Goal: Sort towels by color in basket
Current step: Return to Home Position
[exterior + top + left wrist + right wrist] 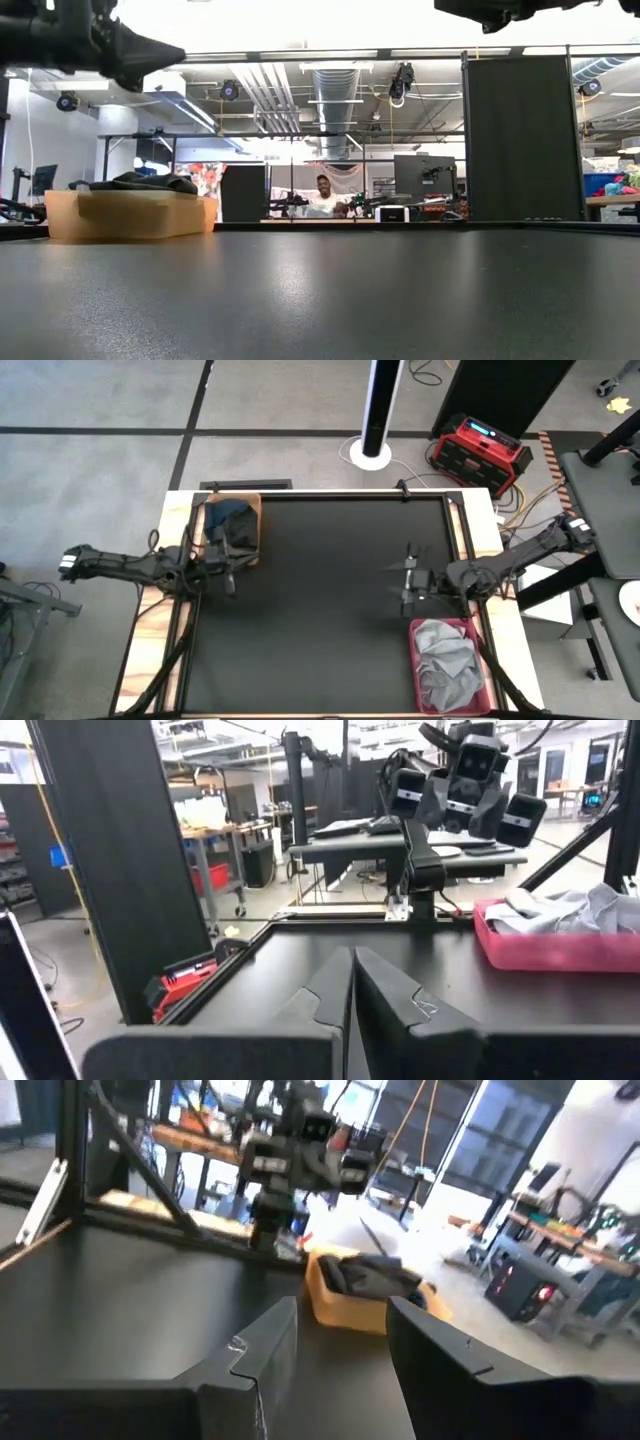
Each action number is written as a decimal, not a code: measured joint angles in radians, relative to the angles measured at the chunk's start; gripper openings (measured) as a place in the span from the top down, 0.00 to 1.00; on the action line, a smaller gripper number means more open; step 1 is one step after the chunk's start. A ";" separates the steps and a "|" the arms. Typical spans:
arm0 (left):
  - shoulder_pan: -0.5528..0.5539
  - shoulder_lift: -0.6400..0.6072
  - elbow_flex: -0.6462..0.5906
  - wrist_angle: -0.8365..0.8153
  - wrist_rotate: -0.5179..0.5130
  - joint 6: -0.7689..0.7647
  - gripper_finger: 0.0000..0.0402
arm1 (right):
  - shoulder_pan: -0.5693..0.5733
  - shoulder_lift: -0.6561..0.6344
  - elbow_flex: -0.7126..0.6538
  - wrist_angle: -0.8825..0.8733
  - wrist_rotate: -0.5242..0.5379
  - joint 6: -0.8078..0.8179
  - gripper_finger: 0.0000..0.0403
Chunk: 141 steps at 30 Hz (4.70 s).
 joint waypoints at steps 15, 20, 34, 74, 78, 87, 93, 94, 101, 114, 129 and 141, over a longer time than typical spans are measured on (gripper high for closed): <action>0.067 -0.197 -0.185 0.009 -0.045 -0.032 1.00 | -0.065 -0.260 -0.249 0.219 -0.056 -0.160 0.64; 0.082 -0.248 -0.201 -0.064 -0.039 -0.051 1.00 | -0.139 -0.343 -0.359 0.323 -0.129 -0.166 0.67; 0.082 -0.300 -0.202 -0.184 -0.011 -0.129 1.00 | -0.198 -0.639 -0.504 0.270 -0.184 -0.127 0.73; 0.082 -0.065 -0.197 -0.204 -0.109 -0.319 1.00 | -0.199 -0.875 -0.507 0.125 -0.239 -0.218 0.98; 0.082 -0.054 -0.197 -0.202 -0.108 -0.333 1.00 | -0.198 -0.874 -0.507 0.045 -0.159 -0.110 0.98; 0.081 -0.055 -0.201 -0.048 0.012 -0.255 1.00 | -0.198 -0.862 -0.507 -0.128 -0.162 -0.085 0.97; 0.082 -0.066 -0.201 0.222 0.117 -0.099 1.00 | -0.198 -0.862 -0.507 -0.134 -0.164 -0.085 0.97; 0.081 -0.070 -0.201 0.241 0.119 -0.082 1.00 | -0.198 -0.862 -0.507 -0.136 -0.165 -0.085 0.97; 0.083 -0.098 -0.201 0.123 0.071 -0.084 1.00 | -0.198 -0.862 -0.507 -0.136 -0.184 -0.104 0.97; 0.081 -0.112 -0.201 0.138 0.086 0.111 1.00 | -0.198 -0.861 -0.507 -0.143 -0.251 -0.119 0.97; 0.081 -0.072 -0.201 0.139 0.086 0.043 1.00 | -0.198 -0.856 -0.507 -0.176 -0.251 -0.112 0.97; 0.081 -0.042 -0.200 0.139 0.086 0.043 1.00 | -0.198 -0.856 -0.507 -0.179 -0.251 -0.112 0.97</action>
